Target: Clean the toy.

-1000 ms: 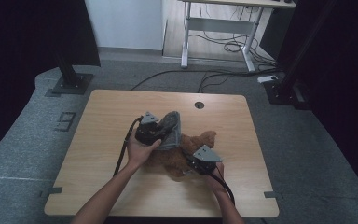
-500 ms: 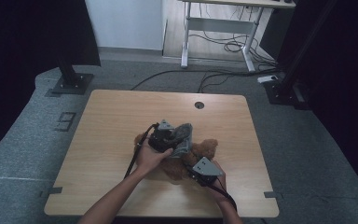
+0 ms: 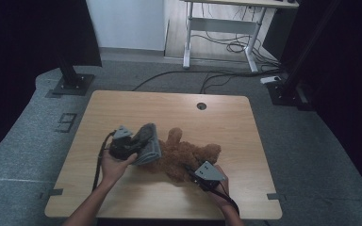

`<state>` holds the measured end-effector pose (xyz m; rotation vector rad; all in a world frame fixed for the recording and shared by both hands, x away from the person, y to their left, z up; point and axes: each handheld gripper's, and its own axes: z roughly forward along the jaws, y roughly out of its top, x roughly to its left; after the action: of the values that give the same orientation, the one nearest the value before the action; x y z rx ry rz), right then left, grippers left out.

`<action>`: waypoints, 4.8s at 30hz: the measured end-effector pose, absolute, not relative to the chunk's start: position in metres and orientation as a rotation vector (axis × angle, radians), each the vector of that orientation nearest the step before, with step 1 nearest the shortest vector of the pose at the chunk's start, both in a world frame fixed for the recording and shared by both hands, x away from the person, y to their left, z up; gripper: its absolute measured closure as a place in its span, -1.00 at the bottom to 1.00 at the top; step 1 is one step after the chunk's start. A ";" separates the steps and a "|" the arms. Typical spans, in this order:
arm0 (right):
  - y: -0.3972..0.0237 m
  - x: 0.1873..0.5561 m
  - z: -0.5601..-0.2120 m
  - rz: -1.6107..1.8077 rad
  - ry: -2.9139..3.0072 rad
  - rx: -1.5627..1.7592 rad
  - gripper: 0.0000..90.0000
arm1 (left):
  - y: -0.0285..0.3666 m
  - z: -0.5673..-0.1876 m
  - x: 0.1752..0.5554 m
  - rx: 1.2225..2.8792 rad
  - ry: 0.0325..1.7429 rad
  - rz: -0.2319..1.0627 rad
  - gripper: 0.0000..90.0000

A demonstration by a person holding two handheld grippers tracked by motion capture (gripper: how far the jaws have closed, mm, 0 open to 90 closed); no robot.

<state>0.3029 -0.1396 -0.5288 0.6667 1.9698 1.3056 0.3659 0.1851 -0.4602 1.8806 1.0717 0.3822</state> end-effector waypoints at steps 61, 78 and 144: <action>-0.144 0.305 -0.531 1.374 1.962 0.714 0.37 | 0.201 -0.470 0.377 1.892 1.175 0.350 0.70; -0.147 0.307 -0.530 1.391 1.967 0.707 0.34 | 0.134 -0.460 0.405 1.942 1.083 0.271 0.68; -0.133 0.320 -0.521 1.159 2.078 0.797 -0.26 | 0.141 -0.485 0.358 1.843 0.941 0.430 0.71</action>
<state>0.3203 -0.1327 -0.5212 0.7972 2.0780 1.1592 0.3582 0.1409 -0.4855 1.8432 0.9412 0.4302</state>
